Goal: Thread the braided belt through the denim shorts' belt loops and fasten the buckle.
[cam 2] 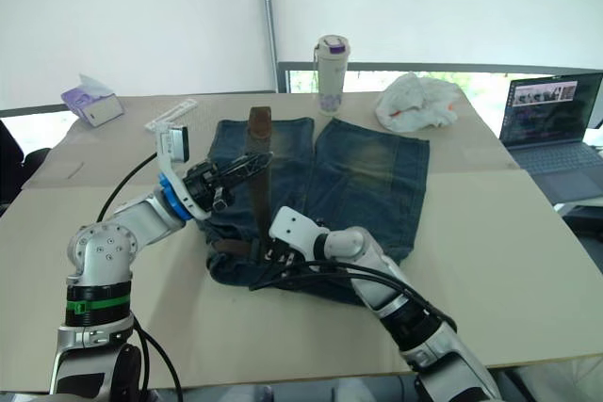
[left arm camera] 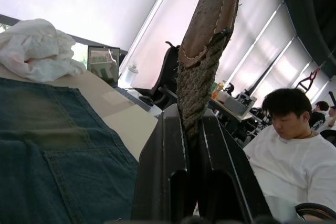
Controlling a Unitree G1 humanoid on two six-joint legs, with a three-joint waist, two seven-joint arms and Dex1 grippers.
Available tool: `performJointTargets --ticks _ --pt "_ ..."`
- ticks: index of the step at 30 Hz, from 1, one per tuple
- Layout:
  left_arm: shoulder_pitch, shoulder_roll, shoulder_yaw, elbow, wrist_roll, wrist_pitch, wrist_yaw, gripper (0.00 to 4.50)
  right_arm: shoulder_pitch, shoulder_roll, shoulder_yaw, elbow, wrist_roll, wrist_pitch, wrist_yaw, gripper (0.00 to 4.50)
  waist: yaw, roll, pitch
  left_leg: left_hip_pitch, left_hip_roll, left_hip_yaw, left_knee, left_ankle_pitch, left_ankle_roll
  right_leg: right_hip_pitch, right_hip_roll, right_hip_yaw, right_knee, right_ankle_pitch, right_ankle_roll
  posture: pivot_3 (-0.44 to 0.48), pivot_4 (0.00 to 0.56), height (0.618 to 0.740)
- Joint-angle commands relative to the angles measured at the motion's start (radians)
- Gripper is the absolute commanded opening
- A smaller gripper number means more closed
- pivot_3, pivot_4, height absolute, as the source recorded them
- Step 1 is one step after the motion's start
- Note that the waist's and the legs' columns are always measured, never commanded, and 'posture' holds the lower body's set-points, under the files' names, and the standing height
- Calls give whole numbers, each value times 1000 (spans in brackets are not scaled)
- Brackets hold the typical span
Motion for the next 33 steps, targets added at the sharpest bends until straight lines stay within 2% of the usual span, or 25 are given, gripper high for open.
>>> performJointTargets --ticks 1,4,9,12,16,24,33 --pt "-81 -56 -37 -71 -17 -30 24 0 49 6 44 108 -31 25 -23 38 -1 0 0 0 0 0 0 0 0 0 0 0 0 0 0 0 150 740" --pt "-105 -94 -124 -69 32 -24 21 0 53 32 6 138 -28 -35 -74 38 -1 0 0 0 -1 0 0 0 0 0 1 0 0 0 0 0 150 740" --pt "-114 -73 -311 -97 156 -36 -84 0 87 53 -40 135 -15 -110 -106 38 -1 0 0 0 -1 1 0 0 0 0 1 1 0 0 0 0 150 740" --pt "-120 -125 -419 -116 192 -26 -100 0 140 42 -49 108 -15 -141 -110 38 7 2 -1 0 -1 1 0 0 0 1 1 0 -1 0 0 0 150 740" --pt "-108 -189 -482 -106 233 -6 -68 0 161 38 -60 87 -17 -150 -111 38 16 3 -2 -1 -2 1 1 0 0 2 -1 0 -3 0 1 0 150 740" --pt "-59 -245 -505 -105 281 18 -57 0 174 42 -70 75 -28 -189 -118 38 33 4 -3 1 -4 1 1 0 0 6 -1 0 -5 -1 2 0 150 740" --pt "-33 -232 -329 -36 283 -13 -35 0 181 70 -98 74 -12 -307 -140 38 28 4 -3 3 -4 0 1 0 0 9 0 0 -5 -1 3 0 150 740"
